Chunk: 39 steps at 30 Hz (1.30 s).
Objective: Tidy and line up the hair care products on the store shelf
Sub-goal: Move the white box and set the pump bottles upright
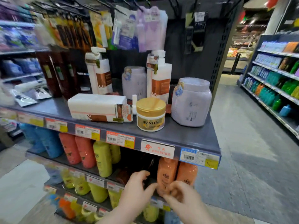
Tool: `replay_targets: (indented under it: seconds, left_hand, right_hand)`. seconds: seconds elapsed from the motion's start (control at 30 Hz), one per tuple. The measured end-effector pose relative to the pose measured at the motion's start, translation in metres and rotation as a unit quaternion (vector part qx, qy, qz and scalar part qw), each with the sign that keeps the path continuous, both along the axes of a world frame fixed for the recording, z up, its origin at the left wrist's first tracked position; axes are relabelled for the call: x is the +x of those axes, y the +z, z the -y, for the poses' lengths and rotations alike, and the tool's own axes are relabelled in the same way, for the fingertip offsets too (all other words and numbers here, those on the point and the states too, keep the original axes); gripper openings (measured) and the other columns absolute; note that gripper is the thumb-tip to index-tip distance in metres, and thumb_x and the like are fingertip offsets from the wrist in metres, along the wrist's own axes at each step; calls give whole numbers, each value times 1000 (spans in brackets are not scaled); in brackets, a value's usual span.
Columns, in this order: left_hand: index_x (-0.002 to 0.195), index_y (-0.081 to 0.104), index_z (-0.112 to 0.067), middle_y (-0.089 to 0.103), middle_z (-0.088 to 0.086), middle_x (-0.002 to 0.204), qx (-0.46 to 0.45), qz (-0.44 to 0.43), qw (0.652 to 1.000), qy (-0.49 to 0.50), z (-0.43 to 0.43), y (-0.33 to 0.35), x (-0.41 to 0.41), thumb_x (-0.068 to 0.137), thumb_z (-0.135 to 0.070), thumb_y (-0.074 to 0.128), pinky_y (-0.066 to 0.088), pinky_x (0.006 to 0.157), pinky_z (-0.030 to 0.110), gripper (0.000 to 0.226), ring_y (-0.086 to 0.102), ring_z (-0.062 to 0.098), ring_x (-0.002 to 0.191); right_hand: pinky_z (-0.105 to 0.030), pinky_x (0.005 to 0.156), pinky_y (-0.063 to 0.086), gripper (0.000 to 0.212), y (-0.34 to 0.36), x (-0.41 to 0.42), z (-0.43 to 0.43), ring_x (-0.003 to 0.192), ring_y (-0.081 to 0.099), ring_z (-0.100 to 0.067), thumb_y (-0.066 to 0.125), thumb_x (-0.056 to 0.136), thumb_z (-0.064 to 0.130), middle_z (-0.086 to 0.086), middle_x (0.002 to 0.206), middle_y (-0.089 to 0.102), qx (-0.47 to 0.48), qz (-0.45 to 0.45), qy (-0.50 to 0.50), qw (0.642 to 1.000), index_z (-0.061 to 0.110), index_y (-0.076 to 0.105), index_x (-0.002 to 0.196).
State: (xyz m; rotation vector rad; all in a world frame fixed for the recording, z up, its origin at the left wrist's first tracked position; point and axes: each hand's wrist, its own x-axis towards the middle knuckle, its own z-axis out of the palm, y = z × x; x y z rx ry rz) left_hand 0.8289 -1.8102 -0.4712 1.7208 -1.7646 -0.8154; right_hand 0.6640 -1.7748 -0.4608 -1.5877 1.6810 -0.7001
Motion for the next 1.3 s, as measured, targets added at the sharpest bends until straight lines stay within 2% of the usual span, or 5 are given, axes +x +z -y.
replay_targets:
  seconds: [0.17,0.37,0.63,1.07,1.3]
  left_hand:
    - [119,56,-22,56,-4,110,-68,35,997,32,-13,72,29,82,-36,64,44,90,23,40,55,10,97]
    - [111,58,-21,53,-9,101,-132,70,986,80,-28,155,71,84,-36,62,44,83,24,32,52,10,92]
    - [113,60,-19,56,-2,100,-160,63,978,116,-35,207,130,81,-36,64,44,81,27,37,57,18,99]
    - [127,50,-24,50,-3,127,-142,124,982,30,46,213,217,75,-44,65,42,101,38,58,47,16,119]
    - [119,55,-21,57,1,118,-138,109,980,-95,109,216,223,64,-46,72,47,94,41,63,53,22,111]
  right_hand:
    - [-13,80,41,13,88,32,0,88,54,0,63,79,40,14,90,58,-127,-63,121,982,41,51,74]
    - [-29,83,49,6,159,50,9,89,59,-11,64,82,33,9,91,63,-177,-65,155,970,36,59,80]
    - [-23,70,48,4,211,77,31,80,58,-8,63,85,30,12,82,61,-176,-70,203,961,30,60,83]
    - [-24,81,51,10,227,150,92,93,58,-10,65,84,31,8,100,60,-128,-154,133,971,29,60,93]
    - [-27,77,54,19,223,168,113,93,60,-13,64,86,25,4,107,61,-108,-179,15,978,23,61,105]
